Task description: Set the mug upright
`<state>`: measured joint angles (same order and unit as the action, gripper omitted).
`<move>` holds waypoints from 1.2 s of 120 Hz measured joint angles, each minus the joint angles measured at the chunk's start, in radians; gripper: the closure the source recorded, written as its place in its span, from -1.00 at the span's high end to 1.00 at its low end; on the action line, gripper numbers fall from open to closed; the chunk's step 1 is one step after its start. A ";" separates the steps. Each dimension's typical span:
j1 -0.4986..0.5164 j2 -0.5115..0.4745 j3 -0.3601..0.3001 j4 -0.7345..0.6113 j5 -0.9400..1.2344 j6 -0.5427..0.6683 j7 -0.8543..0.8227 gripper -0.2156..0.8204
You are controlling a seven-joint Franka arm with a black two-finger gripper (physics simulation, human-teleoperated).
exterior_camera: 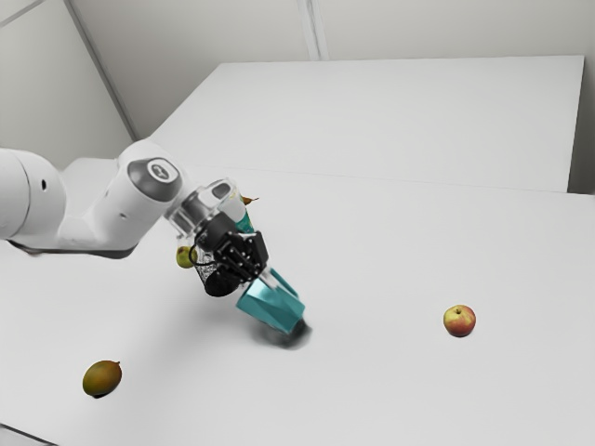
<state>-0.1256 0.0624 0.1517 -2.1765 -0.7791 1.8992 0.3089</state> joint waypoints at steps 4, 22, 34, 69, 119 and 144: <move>-0.006 -0.019 0.000 0.004 0.044 0.015 -0.004 -0.91; -0.048 -0.082 0.001 0.004 0.293 0.094 -0.019 -0.92; -0.082 -0.095 0.000 0.002 0.458 0.140 -0.029 -0.92; -0.206 -0.082 -0.022 -0.016 0.709 0.222 -0.056 -0.92; -0.210 -0.009 -0.029 -0.005 0.835 0.347 -0.094 -0.92; -0.176 0.042 -0.041 0.024 0.842 0.367 -0.107 -0.92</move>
<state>-0.3014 0.1047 0.1105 -2.1524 0.0634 2.2665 0.2020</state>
